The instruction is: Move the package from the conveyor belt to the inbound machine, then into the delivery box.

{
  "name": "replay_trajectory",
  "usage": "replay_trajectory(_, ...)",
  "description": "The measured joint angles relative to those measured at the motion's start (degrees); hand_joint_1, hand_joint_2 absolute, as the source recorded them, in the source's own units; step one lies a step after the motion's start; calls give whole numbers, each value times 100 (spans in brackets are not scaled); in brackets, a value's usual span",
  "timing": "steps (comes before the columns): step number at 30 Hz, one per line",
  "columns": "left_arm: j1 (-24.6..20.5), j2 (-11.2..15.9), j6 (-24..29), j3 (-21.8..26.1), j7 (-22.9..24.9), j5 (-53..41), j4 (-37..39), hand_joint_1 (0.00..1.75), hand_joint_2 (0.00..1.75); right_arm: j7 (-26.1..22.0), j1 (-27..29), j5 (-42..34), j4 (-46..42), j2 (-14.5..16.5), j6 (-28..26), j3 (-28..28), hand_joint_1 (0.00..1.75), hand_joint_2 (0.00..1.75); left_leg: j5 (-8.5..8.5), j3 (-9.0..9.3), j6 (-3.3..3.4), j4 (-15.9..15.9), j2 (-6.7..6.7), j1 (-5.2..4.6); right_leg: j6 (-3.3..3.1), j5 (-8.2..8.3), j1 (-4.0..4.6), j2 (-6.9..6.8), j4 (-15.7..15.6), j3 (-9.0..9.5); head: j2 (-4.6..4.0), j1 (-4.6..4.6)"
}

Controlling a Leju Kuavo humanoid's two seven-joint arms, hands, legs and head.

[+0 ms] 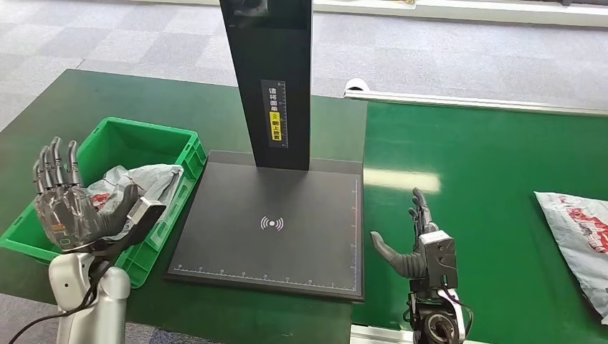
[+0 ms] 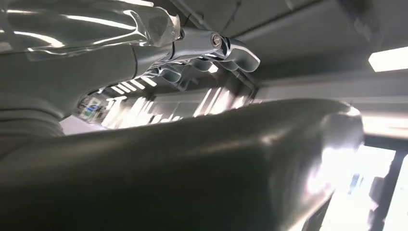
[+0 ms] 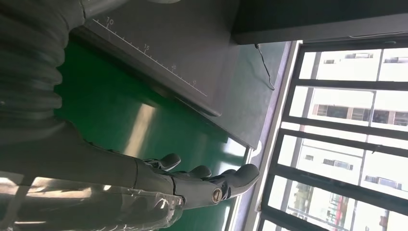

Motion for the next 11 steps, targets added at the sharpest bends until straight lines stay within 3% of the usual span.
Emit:
replay_trajectory(3,-152,-389,2,592,-845,267,-263,0,0,-3,19,-4,0,2,-12,29,0,175,0,1,0,0,1,0,0,0,0,1,0,0,-1,-1)
replay_trajectory(7,-249,-670,2,1030,-1101,418,-476,0,0,-3,25,-5,0,2,-12,57,0,175,0,2,0,0,0,2,0,0,2,0,0,0,1,-2)
replay_trajectory(11,-268,-794,2,1176,-1276,832,-576,0,0,-5,25,-15,0,1,-12,68,0,175,0,1,0,0,0,3,0,0,3,0,0,0,-1,-1)
